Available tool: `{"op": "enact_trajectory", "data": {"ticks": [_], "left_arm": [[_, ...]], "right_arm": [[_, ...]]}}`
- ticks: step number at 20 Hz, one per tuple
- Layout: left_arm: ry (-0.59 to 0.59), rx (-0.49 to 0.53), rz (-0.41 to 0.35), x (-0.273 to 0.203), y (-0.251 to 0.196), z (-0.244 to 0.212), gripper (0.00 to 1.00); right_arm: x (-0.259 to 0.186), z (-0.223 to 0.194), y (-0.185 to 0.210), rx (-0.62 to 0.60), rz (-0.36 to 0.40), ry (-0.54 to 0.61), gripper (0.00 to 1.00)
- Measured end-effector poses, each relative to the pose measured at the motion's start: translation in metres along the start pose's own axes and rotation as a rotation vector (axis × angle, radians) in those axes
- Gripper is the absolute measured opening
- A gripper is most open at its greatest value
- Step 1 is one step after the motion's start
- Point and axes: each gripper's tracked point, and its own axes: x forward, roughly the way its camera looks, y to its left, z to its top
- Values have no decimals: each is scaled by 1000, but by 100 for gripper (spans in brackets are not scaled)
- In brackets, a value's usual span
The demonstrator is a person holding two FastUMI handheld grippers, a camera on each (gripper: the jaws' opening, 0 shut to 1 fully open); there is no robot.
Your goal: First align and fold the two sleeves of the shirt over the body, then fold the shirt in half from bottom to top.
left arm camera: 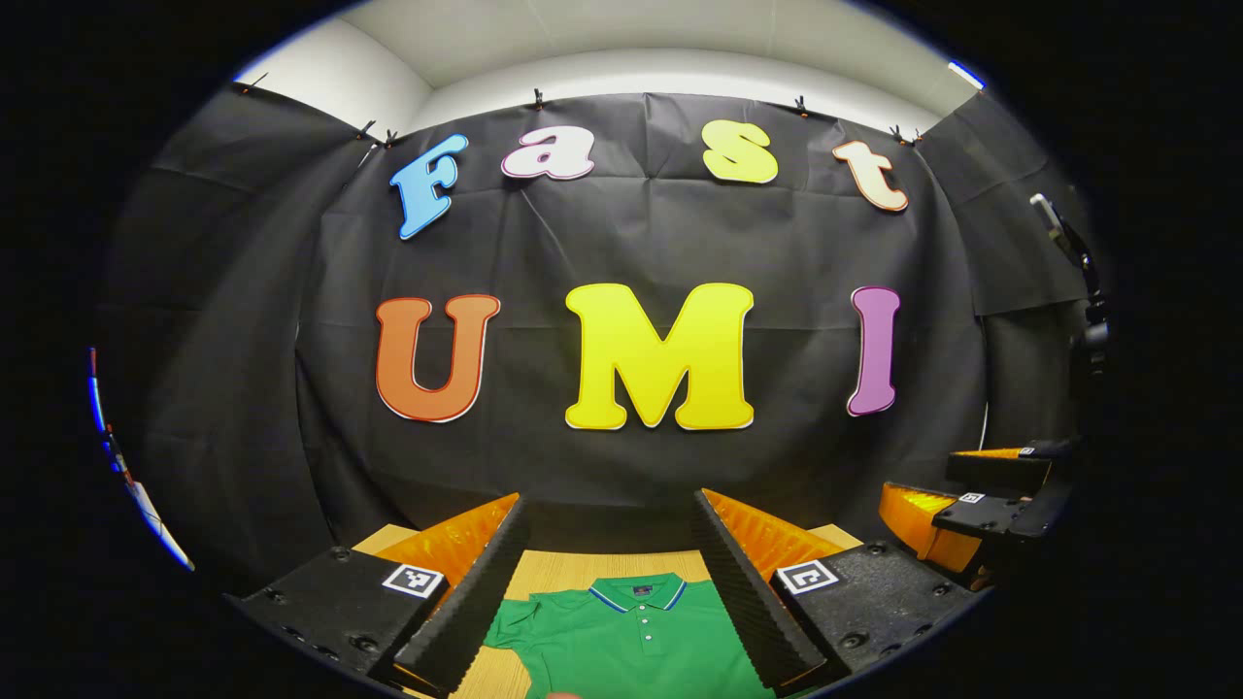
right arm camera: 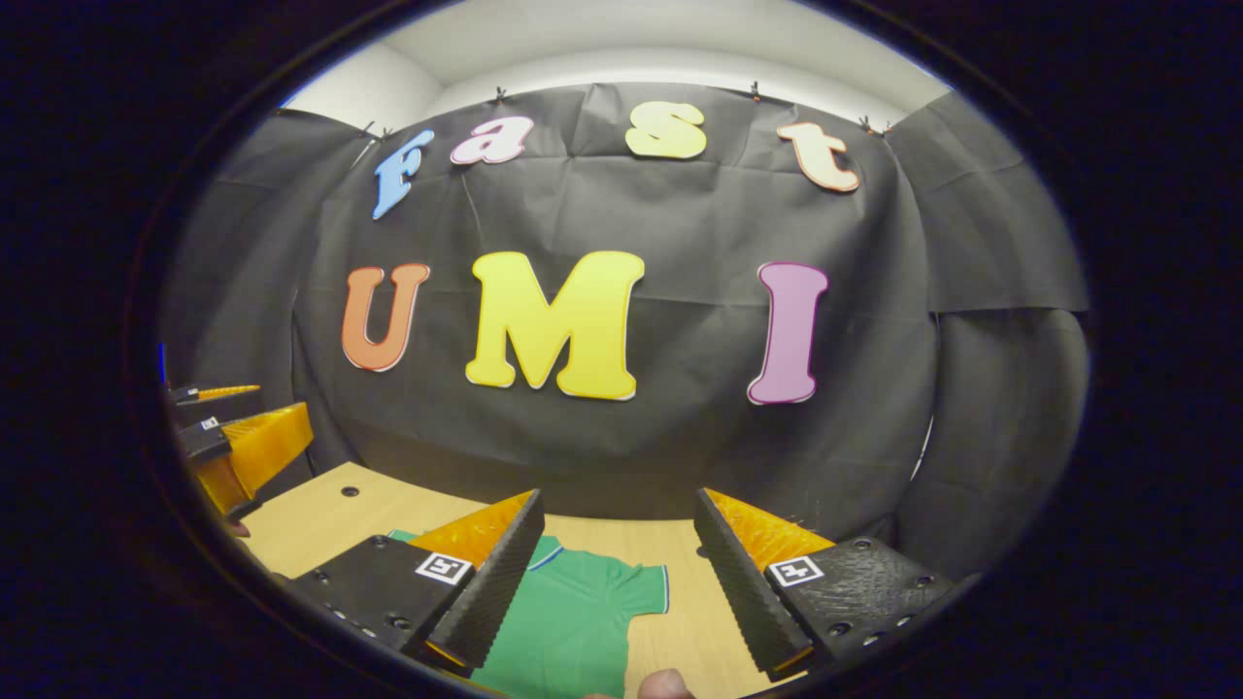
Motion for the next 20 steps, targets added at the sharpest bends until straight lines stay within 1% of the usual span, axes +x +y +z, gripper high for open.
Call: {"op": "enact_trajectory", "data": {"ticks": [2, 6, 7, 8, 9, 10, 11, 15, 17, 20], "left_arm": [[14, -5, 6, 3, -1, -3, 100], [32, -7, 22, 9, -2, -9, 100], [39, -8, 27, 11, -2, -12, 100], [49, -12, 34, 12, -1, -16, 100], [61, -18, 41, 15, -1, -20, 100], [71, -22, 48, 17, -1, -23, 100], [80, -25, 55, 19, -1, -24, 100], [115, -33, 87, 27, 0, -34, 100], [127, -38, 100, 31, -1, -38, 100], [156, -38, 129, 37, 2, -46, 100]], "right_arm": [[17, -21, -9, -17, -5, 69, 95], [58, -77, -20, -38, 36, 250, 97], [70, -91, -23, -38, 42, 297, 95], [83, -106, -27, -36, 46, 343, 97], [94, -119, -31, -37, 50, 385, 95], [105, -133, -34, -31, 52, 421, 97], [117, -145, -38, -25, 50, 451, 95], [172, -200, -52, -40, 53, 563, 95], [195, -230, -55, -14, 63, 634, 95], [224, -271, -62, 2, 52, 706, 95]]}}
